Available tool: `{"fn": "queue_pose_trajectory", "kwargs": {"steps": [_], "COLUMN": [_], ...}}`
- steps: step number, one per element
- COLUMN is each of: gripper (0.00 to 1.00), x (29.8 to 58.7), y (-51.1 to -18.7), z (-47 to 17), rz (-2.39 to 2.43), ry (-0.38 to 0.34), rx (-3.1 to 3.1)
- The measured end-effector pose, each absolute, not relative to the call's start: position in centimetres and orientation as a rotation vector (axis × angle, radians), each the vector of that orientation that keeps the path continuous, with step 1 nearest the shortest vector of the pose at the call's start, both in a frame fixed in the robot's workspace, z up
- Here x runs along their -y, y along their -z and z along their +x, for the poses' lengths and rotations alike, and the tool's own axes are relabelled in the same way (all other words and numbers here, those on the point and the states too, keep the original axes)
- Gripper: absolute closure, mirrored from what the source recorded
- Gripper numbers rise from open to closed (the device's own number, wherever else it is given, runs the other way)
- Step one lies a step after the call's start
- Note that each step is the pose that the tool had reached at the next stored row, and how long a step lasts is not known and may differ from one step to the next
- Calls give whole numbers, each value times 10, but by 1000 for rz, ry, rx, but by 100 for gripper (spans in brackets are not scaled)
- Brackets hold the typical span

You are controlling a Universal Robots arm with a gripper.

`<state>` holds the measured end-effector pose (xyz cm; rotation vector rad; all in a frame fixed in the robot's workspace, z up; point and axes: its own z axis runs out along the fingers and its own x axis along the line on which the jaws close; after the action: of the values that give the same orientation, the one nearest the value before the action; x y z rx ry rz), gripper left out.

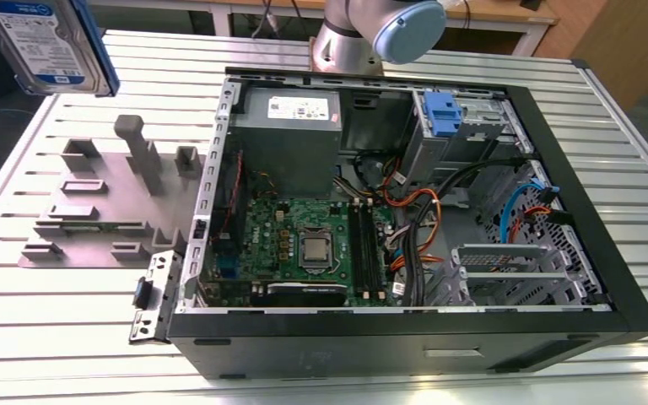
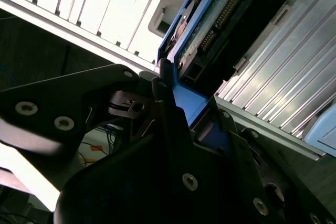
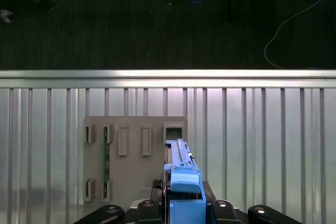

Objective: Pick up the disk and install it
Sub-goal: 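Pick up the disk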

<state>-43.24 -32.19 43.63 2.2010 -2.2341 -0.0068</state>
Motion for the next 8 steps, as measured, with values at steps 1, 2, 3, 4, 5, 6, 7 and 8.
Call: {"fn": "queue_pose_trajectory", "kwargs": {"steps": [1,2,3,4,5,6,7,8], "gripper": [64,64,64,64,64,64,64,64], "x": [322,322,322,322,322,322,322,322], "y": [-438,-439,-440,-442,-443,-445,-448,-450], "z": [-432,-432,-432,-432,-432,-432,-432,-432], "rz": [2201,2201,2201,2201,2201,2201,2201,2201], "ry": [7,7,7,7,7,7,7,7], "rx": [2234,2234,2234,2234,2234,2234,2234,2234]}}
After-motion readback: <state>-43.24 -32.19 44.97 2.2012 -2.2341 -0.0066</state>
